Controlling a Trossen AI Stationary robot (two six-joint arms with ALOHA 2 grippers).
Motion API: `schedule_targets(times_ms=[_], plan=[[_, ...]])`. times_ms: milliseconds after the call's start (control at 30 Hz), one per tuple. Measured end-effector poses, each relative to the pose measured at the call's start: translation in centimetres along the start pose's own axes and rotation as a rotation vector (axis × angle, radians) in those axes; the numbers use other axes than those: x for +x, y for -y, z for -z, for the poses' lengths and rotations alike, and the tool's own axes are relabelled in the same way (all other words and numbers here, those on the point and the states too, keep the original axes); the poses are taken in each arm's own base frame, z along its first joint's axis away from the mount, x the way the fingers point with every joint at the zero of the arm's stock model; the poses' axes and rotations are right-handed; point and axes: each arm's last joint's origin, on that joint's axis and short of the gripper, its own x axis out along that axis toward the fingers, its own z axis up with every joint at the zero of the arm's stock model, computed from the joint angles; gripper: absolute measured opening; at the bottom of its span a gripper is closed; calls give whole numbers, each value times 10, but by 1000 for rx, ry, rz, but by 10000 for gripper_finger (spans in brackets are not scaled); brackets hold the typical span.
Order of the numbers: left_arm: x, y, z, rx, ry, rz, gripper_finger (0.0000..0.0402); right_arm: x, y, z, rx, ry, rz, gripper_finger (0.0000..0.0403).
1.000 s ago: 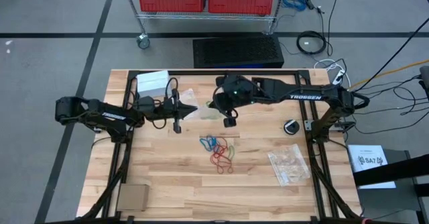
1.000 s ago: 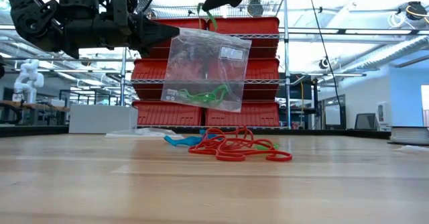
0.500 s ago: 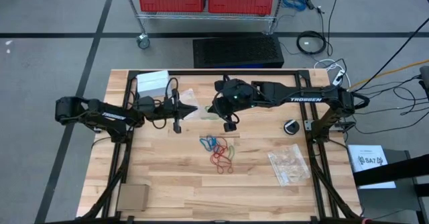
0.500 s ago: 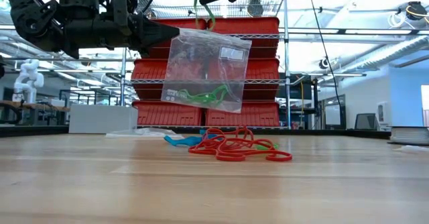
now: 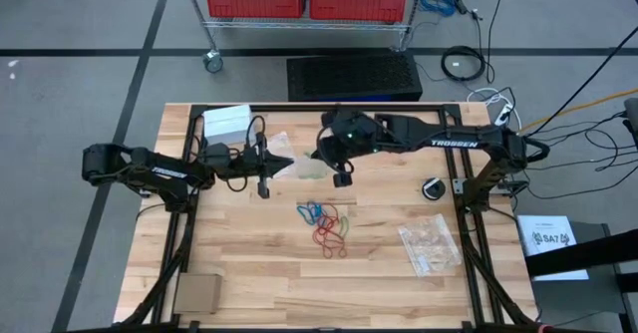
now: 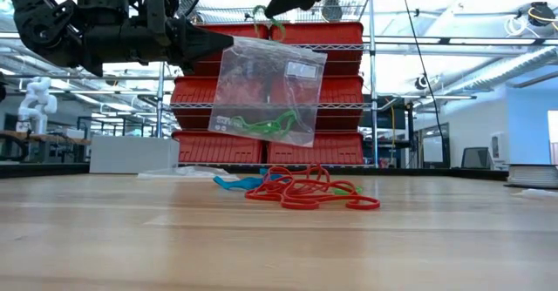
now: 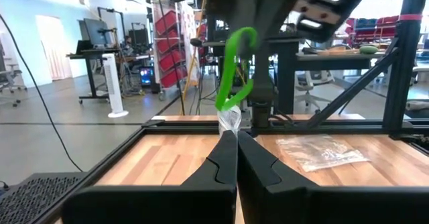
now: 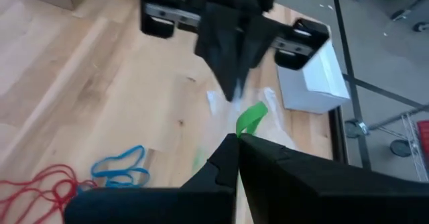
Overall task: Sort rubber bands
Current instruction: Put the green rubber band into the top right transparent zip lock bag
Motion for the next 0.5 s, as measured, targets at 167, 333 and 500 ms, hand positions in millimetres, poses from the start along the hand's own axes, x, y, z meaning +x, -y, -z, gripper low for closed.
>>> schedule_targets(times_ms=[167, 333, 500], plan=[[0, 0, 0, 0, -3, 1, 0, 0, 5, 4, 6, -16, -5, 0], [0, 0, 0, 0, -4, 0, 0, 9, 3, 10, -5, -59, -39, 0], [0, 0, 0, 0, -4, 0, 0, 28, 0, 18, 1, -112, -61, 0]])
